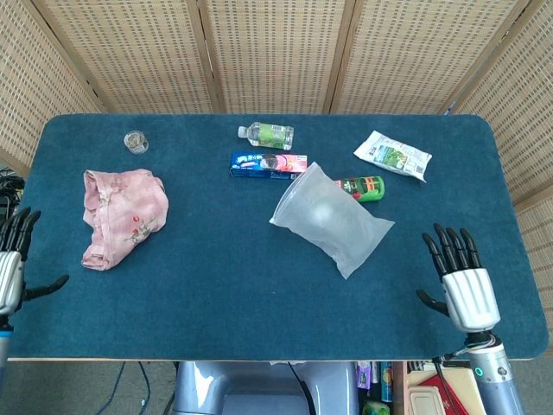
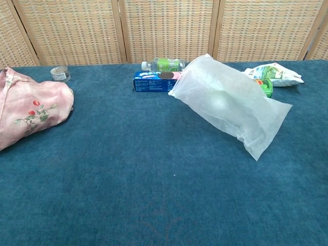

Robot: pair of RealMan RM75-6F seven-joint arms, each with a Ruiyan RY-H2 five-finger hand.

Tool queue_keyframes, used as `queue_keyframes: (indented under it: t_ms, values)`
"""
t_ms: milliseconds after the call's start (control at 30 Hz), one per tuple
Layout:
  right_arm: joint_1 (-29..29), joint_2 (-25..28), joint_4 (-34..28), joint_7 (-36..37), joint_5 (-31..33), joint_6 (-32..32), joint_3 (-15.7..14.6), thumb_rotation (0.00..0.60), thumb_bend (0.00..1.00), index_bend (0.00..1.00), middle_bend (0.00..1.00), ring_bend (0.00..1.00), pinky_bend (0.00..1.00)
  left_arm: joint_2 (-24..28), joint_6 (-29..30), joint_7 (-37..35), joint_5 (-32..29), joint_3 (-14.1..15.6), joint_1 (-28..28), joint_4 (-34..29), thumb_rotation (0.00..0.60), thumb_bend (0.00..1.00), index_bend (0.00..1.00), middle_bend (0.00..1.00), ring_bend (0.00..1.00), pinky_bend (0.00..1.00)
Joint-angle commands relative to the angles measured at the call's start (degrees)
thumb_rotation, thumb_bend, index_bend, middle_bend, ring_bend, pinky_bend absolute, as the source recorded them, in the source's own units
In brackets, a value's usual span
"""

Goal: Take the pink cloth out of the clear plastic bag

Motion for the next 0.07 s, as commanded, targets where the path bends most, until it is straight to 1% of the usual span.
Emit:
queue_keyframes:
  t_ms: [33, 67]
  values:
    - [-1.3, -1.1, -0.8, -1.2, -1.0, 1.1, -0.2, 0.6, 0.0, 0.0, 0.0, 0.0, 0.0, -1.8, 2.1, 2.2, 1.2, 1.7, 2.2, -0.7, 0.6, 0.08, 0.0, 0.0, 0.0, 0.0]
    - [-1.5, -1.2, -1.3, -1.4, -0.9, 1.1, -0.1, 0.6, 0.0, 0.0, 0.0, 0.0, 0.0, -2.0, 2.2, 2.3, 1.6, 1.8, 2.4, -0.5, 0.6, 0.08, 0.0, 0.0, 0.0, 0.0]
